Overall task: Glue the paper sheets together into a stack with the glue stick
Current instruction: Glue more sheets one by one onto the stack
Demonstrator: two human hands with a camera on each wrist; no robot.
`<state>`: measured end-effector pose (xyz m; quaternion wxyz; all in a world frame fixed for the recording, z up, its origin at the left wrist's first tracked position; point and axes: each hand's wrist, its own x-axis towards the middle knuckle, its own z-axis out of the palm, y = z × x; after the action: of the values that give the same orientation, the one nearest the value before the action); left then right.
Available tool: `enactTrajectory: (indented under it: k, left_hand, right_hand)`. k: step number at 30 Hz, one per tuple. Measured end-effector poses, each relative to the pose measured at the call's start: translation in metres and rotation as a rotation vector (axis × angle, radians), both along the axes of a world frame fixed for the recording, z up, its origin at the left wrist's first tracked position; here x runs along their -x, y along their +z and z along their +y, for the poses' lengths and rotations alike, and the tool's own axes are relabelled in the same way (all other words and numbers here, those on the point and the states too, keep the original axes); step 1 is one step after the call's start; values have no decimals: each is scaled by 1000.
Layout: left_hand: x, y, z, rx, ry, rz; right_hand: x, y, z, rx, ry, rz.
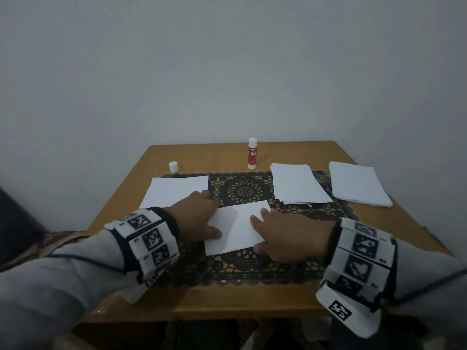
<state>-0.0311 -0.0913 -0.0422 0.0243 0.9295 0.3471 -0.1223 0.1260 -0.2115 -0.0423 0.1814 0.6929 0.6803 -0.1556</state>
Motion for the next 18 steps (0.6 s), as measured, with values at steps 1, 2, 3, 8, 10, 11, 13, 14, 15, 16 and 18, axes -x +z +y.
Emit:
enactTrajectory:
  k: [1,2,3,8,10,11,13,14,15,16,18]
  left_hand:
    - [-1,0,1,14,8,-5]
    - [-2,1,3,34,21,-13]
    - [-3,2,5,59,37,-25]
    - [-9,4,11,173,143,-194]
    - [-8,5,13,155,140,-282]
    - [-6,5,14,154,140,-316]
    - [3,12,20,178,163,-383]
    - [9,17,25,194,184,-422]
    - [16,22,31,212,208,-469]
    - [23,28,38,238,232,-525]
    - [37,40,53,293,281,-642]
  right_hand:
    - [0,2,-5,15,4,3]
    - [-1,5,-10,31,7,6]
    - [-3,8,-15,41,9,6]
    - [-17,25,-20,-131,-41,107]
    - [-26,28,-12,-244,-123,194]
    - [-30,28,-7,-310,-166,237]
    - [-36,28,4,-430,-266,306]
    - [-39,27,10,-475,-311,337]
    - [-40,26,16,-501,-345,380]
    - [-39,25,23,-504,-378,461]
    - [-30,24,38,-455,-464,752]
